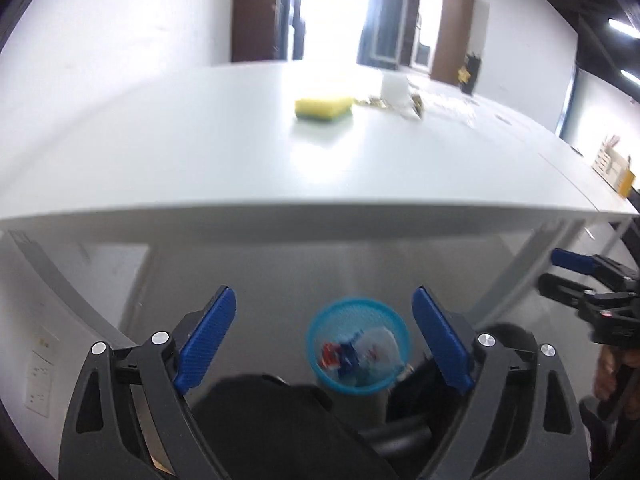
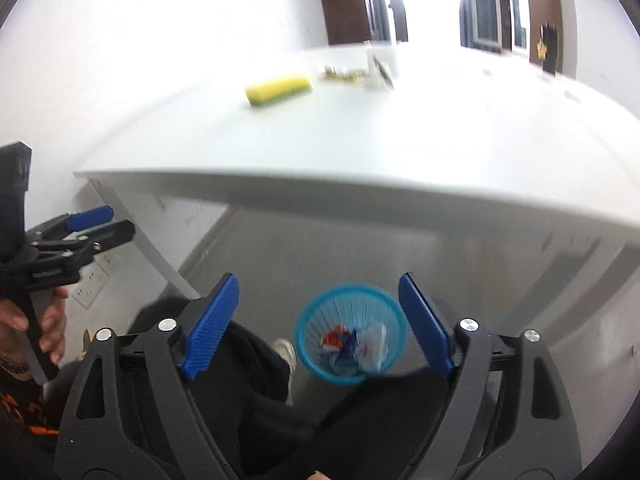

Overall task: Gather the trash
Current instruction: 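Raise both tools back toward the yellow sponge and gold foil wrapper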

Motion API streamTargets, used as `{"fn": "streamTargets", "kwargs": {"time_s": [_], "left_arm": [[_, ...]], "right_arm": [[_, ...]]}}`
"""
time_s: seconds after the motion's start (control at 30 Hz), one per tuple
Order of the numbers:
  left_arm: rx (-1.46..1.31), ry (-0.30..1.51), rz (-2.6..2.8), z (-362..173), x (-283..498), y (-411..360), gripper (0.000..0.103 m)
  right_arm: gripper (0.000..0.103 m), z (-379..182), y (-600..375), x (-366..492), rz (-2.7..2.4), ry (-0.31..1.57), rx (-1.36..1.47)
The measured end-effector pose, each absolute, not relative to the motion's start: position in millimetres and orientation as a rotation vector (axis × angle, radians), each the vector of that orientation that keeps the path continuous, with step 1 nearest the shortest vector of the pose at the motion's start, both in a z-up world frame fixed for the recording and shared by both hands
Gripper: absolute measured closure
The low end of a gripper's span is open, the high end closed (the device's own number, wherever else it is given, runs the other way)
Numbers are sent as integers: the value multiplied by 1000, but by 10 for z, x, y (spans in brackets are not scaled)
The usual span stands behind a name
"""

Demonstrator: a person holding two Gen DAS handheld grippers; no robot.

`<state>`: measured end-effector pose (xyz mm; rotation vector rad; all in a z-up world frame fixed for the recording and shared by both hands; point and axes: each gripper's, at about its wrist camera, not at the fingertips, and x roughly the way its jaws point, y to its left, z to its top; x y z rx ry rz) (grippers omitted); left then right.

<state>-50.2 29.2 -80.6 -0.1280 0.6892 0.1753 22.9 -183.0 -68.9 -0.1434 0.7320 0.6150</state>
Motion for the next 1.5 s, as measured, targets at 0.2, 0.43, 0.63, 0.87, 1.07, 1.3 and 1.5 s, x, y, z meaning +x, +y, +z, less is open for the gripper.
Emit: {"fn": "streamTargets", "kwargs": {"time_s": [0.2,0.43,0.63,0.87,1.07,1.3,1.5], "left_arm": [[-117,630,210,-595,-398,348,6],[-120,588,207,-351,-152,449,6],[-92,574,200,-231,112,479,6],[-107,603,178,-224,482,561,6],[-151,650,121,-254,777,620,6],[-97,689,112,-272,1130,639,6],[-82,701,130,-243,1425,722,6]], "right_arm": [[15,-315,-1762,270,622,643,-168],[9,-76,-1718,493,639,616,-163],[8,17,-1565,818,634,620,-161],[8,113,-1471,1258,631,640,-159],[8,184,-1414,1687,618,663,-148],[9,209,-1262,2008,611,669,-189],[9,205,-1039,2287,622,704,-249]]}}
